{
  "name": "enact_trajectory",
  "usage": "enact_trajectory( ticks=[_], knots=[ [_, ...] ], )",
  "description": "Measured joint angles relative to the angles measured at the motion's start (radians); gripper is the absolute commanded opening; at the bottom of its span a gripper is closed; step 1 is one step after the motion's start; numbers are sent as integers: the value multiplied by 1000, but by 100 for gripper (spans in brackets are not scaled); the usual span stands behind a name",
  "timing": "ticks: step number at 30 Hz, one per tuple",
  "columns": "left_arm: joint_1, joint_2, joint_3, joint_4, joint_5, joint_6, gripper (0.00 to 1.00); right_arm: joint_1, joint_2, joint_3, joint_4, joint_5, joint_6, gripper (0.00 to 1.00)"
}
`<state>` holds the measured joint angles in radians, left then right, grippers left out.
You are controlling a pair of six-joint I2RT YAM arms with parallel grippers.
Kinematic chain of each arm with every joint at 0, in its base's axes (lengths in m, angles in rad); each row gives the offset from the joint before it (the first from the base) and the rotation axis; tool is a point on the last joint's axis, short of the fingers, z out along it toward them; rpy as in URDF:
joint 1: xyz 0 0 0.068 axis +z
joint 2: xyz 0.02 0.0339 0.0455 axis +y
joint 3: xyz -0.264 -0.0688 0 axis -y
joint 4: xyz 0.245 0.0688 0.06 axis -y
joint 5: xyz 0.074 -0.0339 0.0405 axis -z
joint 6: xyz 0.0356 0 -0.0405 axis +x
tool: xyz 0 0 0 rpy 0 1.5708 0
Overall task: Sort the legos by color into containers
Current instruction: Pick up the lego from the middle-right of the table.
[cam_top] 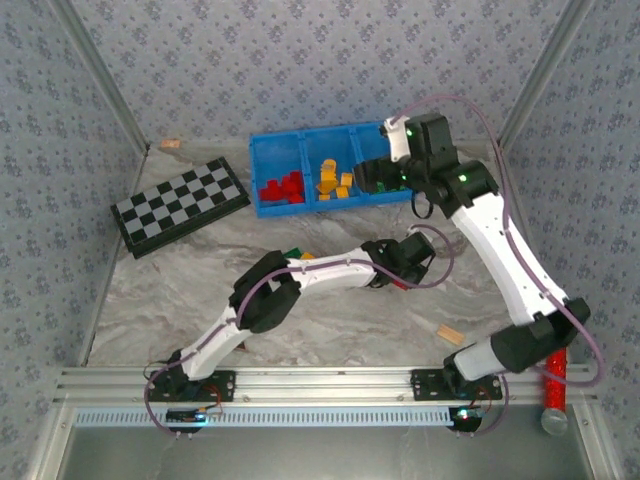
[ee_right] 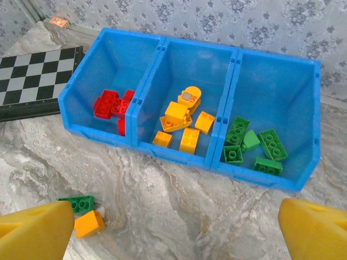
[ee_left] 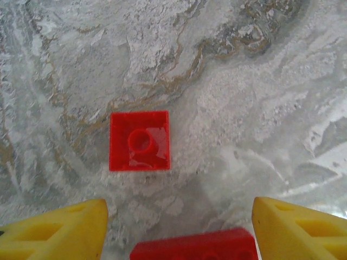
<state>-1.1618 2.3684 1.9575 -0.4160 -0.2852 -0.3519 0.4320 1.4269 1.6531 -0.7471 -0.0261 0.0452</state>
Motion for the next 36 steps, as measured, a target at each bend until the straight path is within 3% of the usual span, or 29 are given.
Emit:
enact_trajectory(
  ticks=[11, 25, 36],
  knots=[
    [41, 166, 262, -125, -11, -34, 61, -50, -116, -147, 24, 0, 23, 99],
    [73, 181, 272, -190, 47, -61, 52, -80, -140, -158, 21, -1, 37, 99],
    [80, 182, 273, -177, 53, -76, 34, -97, -165, -183, 13, -1, 45, 99]
  ],
)
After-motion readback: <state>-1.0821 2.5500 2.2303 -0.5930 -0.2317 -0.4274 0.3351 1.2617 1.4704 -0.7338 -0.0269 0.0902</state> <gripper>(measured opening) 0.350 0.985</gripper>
